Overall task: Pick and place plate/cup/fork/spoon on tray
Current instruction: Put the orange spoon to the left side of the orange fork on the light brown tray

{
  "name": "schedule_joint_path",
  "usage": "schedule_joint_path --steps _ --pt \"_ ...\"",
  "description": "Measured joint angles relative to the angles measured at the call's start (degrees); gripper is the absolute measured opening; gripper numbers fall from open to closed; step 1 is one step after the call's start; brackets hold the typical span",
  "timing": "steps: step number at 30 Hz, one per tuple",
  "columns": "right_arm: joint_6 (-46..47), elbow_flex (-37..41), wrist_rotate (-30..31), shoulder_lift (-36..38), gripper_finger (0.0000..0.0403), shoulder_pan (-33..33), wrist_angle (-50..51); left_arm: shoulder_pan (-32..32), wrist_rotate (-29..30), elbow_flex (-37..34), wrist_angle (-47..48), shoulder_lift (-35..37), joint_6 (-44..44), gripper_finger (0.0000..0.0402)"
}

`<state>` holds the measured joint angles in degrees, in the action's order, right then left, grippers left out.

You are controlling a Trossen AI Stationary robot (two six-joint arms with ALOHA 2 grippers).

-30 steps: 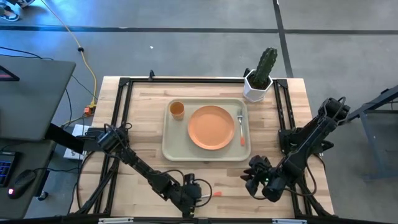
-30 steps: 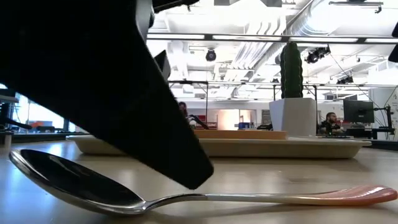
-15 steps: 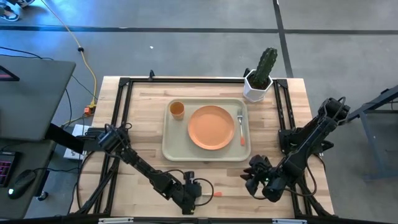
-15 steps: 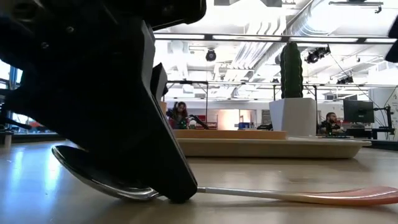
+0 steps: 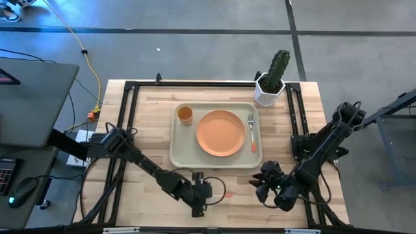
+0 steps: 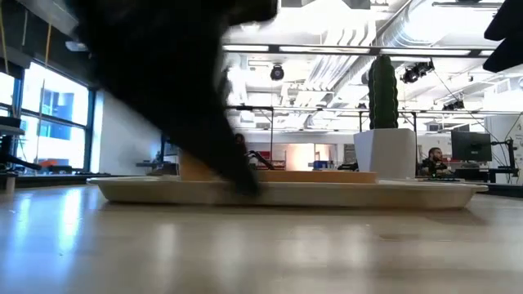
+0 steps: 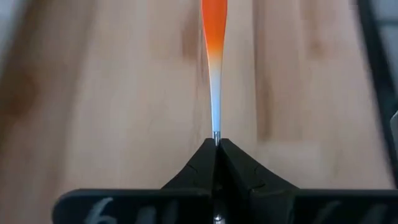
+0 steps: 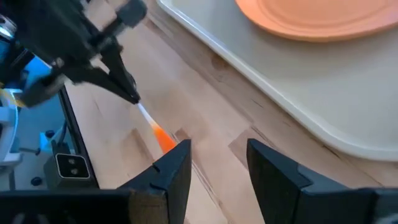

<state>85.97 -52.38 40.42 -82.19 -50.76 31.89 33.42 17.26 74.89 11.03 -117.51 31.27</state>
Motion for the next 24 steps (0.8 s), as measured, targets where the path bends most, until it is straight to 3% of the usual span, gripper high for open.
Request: schedule_joint_path --steps 4,9,15,24 --pt "-3.8 0.0 2.4 -1.1 0.0144 0.4 -5.0 -0.6 0.9 0.1 1.0 3.3 -1.7 0.0002" --pt "-22.3 0.0 -1.3 -3.4 0.0144 2.9 -21.2 -1.3 1.4 1.4 3.4 7.2 -8.1 0.0002" --pt "-36.2 0.0 -15.4 -3.7 0.0144 8.2 -30.9 -2.0 1.4 7.0 9.0 8.8 -20.6 0.0001" --pt "-34.4 0.0 -37.3 -3.7 0.0144 19.8 -32.9 -2.4 1.4 15.4 16.2 8.8 -32.3 0.0001"
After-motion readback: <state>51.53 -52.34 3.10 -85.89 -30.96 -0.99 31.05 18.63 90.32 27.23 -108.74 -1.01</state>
